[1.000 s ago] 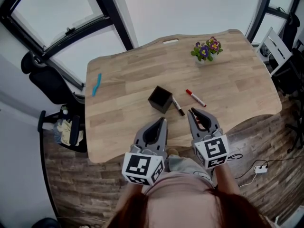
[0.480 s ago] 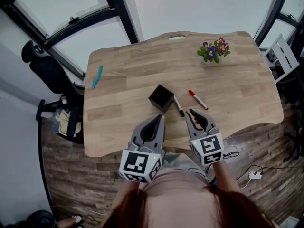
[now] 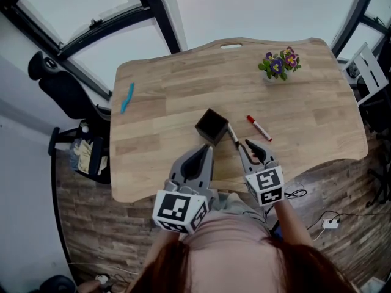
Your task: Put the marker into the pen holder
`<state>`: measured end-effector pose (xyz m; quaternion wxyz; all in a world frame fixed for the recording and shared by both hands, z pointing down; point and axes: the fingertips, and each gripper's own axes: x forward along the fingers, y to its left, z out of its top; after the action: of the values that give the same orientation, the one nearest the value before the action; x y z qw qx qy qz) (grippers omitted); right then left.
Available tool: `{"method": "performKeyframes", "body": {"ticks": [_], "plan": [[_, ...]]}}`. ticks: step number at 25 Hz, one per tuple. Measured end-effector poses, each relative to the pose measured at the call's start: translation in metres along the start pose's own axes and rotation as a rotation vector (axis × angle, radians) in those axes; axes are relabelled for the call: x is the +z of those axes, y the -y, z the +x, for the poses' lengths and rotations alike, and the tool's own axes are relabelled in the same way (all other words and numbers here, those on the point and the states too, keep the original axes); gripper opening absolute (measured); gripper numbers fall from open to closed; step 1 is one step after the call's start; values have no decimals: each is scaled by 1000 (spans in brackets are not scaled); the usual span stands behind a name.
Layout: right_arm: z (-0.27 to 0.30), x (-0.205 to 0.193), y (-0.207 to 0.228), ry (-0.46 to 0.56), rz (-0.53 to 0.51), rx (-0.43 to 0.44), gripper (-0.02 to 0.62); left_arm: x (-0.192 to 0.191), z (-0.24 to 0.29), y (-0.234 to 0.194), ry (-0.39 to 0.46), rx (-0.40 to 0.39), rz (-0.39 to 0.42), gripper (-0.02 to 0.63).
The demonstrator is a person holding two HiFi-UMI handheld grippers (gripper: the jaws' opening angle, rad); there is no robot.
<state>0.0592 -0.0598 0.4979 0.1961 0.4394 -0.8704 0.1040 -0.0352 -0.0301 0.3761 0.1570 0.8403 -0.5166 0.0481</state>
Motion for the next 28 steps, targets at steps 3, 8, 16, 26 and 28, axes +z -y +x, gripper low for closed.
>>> {"method": "performKeyframes", "body": {"ticks": [3, 8, 16, 26, 28], "plan": [[7, -6, 2, -17, 3, -7, 46, 4, 4, -7, -2, -5, 2, 2], [21, -18, 4, -52, 4, -15, 54, 6, 13, -18, -12, -18, 3, 2], [42, -41, 6, -119, 18, -26, 60, 11, 24, -30, -27, -49, 13, 2], [60, -68, 7, -189, 29, -35, 69, 17, 36, -43, -37, -85, 20, 2], [62, -75, 7, -206, 36, -36, 69, 16, 38, -45, -42, -92, 24, 2]]}}
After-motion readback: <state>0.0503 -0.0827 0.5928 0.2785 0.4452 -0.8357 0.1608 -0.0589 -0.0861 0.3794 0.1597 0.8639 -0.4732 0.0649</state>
